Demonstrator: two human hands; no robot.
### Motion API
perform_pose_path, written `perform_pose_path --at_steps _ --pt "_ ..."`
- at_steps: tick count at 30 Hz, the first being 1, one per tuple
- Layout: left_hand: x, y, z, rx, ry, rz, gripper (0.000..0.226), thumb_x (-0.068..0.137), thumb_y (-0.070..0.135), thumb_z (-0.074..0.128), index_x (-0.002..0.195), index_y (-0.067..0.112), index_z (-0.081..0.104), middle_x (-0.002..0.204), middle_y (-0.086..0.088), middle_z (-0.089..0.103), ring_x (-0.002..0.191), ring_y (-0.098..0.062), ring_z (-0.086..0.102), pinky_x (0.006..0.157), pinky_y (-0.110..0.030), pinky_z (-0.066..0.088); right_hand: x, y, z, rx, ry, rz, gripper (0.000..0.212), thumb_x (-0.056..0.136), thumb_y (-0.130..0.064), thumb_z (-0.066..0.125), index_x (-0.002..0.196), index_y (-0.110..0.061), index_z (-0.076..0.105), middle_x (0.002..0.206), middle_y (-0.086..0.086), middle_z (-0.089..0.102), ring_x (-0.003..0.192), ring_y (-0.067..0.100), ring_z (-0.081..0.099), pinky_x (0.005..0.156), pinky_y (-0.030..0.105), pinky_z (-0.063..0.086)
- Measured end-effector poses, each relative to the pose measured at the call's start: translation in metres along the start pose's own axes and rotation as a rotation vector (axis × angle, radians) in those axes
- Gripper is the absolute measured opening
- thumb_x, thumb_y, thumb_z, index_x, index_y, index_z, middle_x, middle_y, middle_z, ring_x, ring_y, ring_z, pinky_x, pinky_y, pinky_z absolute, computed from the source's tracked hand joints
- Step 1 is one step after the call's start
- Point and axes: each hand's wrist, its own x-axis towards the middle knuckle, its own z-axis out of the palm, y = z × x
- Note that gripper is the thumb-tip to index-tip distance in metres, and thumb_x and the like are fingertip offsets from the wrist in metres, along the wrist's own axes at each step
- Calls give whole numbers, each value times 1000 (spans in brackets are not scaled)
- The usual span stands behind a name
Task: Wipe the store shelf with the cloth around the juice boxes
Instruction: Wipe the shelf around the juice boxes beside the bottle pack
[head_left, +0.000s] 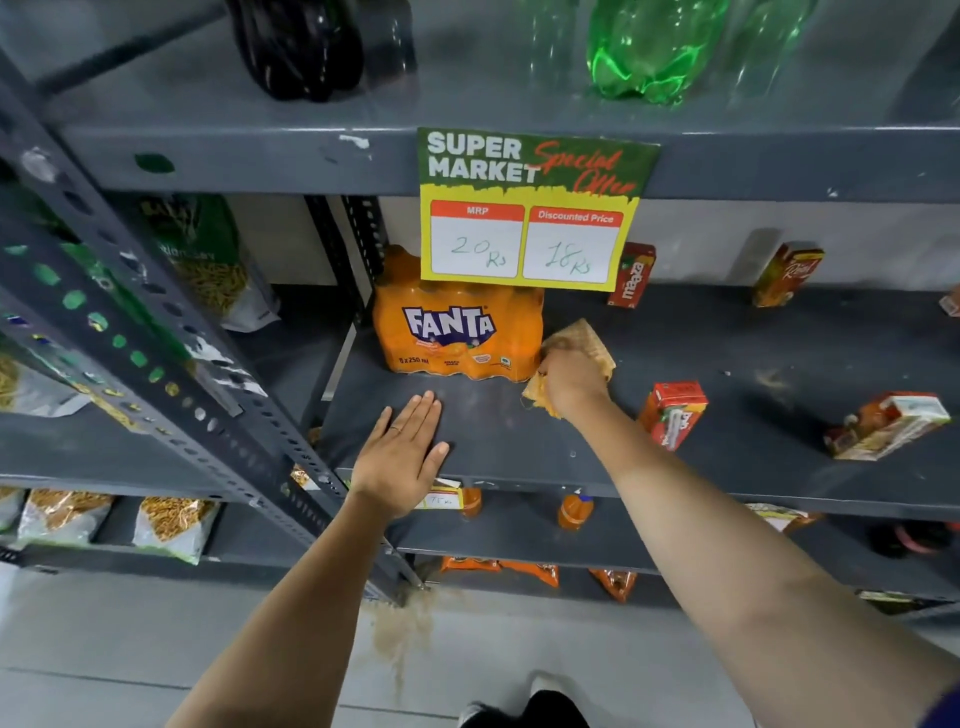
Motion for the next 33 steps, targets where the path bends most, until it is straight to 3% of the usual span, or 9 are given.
perform_pose_path --at_steps 3,7,11,14,17,20,24,29,33 --pt "0 0 0 5 0 6 64 98 48 2 153 16 2 162 4 1 147 -9 -4 120 -36 -4 -43 0 11 35 -43 -74 34 93 0 44 118 -6 65 124 12 65 110 27 63 95 35 52" --pt "0 0 0 -7 10 7 72 91 53 -7 153 16 1 161 5 0 147 -9 -5 120 -35 -5 -127 3 25 155 -171 -192 40 93 -5 46 129 -14 61 143 4 52 132 23 46 113 33 35" --pt "0 0 1 -2 19 1 72 92 53 -6 153 16 2 161 5 1 147 -8 -5 120 -35 -4 -143 19 -7 308 -314 -181 35 89 -3 53 107 -23 75 125 -3 67 115 16 61 104 32 45" --pt "0 0 2 -12 16 -3 71 92 52 -4 153 17 3 161 5 2 147 -8 -3 120 -35 -4 -100 20 -44 455 -118 -124 26 91 -12 57 105 -24 75 108 0 74 89 10 66 86 28 50" --pt "1 1 2 -1 19 -8 70 92 52 -4 153 17 3 161 4 3 147 -8 -3 120 -35 -4 -47 10 -51 270 88 -102 35 95 -18 49 128 -21 60 129 8 64 113 27 61 94 37 47" --pt "-1 1 2 7 15 -16 70 93 52 -3 153 17 4 161 4 4 147 -8 -2 120 -35 -3 -28 0 -25 38 -33 -42 36 97 -23 44 130 -15 57 129 13 61 115 32 60 95 39 48" --pt "-1 0 2 -3 15 -12 70 93 51 -3 153 17 5 161 5 4 147 -8 -2 120 -35 -3 -64 -1 17 -101 -19 -59 47 93 3 33 133 -9 55 134 15 58 121 32 56 97 38 47" --pt "0 0 1 9 2 -5 66 96 48 -1 153 15 2 162 4 1 147 -8 -6 119 -40 -10 -143 13 37 -28 -59 -128 71 83 6 47 148 -23 36 158 2 31 146 25 25 114 33 29" --pt "-3 17 -10 1 41 67 67 96 46 3 152 13 14 161 0 13 147 -11 4 118 -43 -13 -183 35 24 150 -119 -156 67 80 -3 55 138 -35 51 148 -8 48 137 18 44 109 29 39"
